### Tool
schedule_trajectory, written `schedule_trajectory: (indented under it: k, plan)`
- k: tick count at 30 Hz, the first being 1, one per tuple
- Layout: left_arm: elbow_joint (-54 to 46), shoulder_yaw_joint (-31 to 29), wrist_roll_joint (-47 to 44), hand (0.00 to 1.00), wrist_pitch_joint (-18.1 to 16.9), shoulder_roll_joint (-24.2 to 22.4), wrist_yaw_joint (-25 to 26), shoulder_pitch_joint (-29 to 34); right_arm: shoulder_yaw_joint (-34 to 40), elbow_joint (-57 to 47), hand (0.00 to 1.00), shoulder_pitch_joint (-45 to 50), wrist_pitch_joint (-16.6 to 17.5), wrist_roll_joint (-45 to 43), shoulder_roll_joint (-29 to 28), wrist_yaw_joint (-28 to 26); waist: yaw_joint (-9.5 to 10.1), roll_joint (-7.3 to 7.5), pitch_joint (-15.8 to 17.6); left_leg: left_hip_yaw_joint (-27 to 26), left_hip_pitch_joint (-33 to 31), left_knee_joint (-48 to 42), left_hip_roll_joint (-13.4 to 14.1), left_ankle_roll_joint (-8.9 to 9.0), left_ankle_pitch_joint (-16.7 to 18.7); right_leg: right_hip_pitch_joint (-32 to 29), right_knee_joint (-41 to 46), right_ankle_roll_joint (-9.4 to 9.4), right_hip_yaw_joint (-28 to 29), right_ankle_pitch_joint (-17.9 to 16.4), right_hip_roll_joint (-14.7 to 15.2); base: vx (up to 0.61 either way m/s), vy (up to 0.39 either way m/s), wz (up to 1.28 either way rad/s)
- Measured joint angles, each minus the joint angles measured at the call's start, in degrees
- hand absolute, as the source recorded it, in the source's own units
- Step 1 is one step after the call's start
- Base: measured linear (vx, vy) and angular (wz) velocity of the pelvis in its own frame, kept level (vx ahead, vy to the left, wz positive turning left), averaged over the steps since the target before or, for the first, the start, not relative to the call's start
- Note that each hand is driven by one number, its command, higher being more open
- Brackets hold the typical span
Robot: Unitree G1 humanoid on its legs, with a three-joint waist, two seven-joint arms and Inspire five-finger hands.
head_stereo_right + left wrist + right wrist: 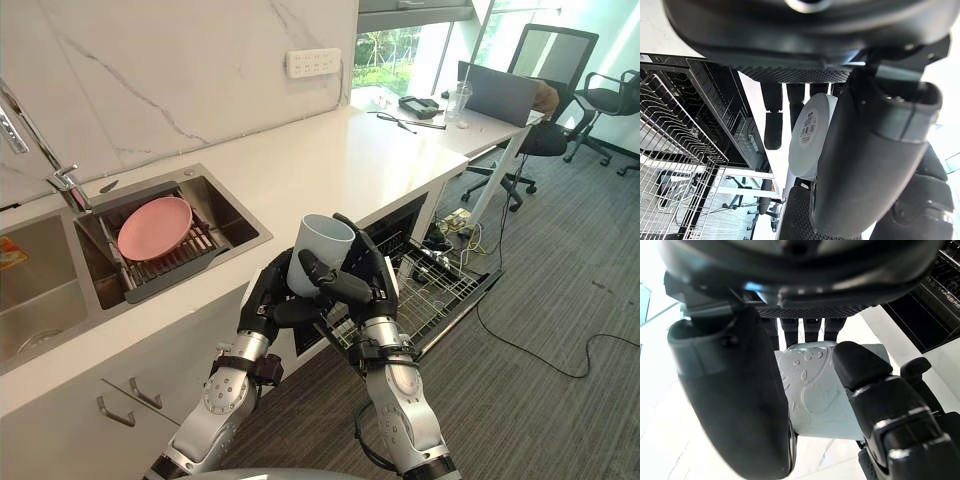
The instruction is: Walk over to the sink, pick up the cup, carry it to the dishwasher, place the cup inside the dishwasher, then close the dishwasher door
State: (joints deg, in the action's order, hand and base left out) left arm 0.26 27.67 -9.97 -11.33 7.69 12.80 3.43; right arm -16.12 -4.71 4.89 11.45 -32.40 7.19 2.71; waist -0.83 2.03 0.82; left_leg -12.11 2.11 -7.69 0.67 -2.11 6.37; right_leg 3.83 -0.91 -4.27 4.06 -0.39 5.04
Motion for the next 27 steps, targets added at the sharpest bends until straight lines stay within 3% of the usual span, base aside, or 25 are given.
schedule_trajectory:
  k: [9,19,27]
  plan:
    - [-3.63,-0.96,0.41,0.9,0.49,-1.71,-3.15,0.7,6.14,0.0,0.3,0.47,-0.06,2.37,-3.34,-0.18,0.01,0.07,0.04,0.15,0.01,0.01,-0.02,-0.01,-0.08,0.06,0.01,-0.01,-0.2,-0.01,0.03,0.0,0.0,0.0]
    - [-7.34,-9.14,-9.65,0.9,0.56,-2.3,-8.04,4.69,14.82,-0.45,0.3,1.55,-0.06,2.33,-5.03,0.52,-0.02,0.12,0.08,0.25,0.0,0.09,-0.01,0.0,-0.07,0.11,-0.08,-0.04,-0.52,-0.02,0.02,0.0,0.0,0.0]
    - [-2.33,-7.96,-12.11,0.9,1.58,-1.93,-15.09,11.19,19.06,-0.85,0.3,2.45,-0.08,2.38,-4.85,0.28,-0.08,0.24,0.61,0.24,0.0,-0.03,0.03,0.2,0.06,0.11,-0.09,-0.06,-0.36,-0.04,0.02,0.0,0.0,0.0]
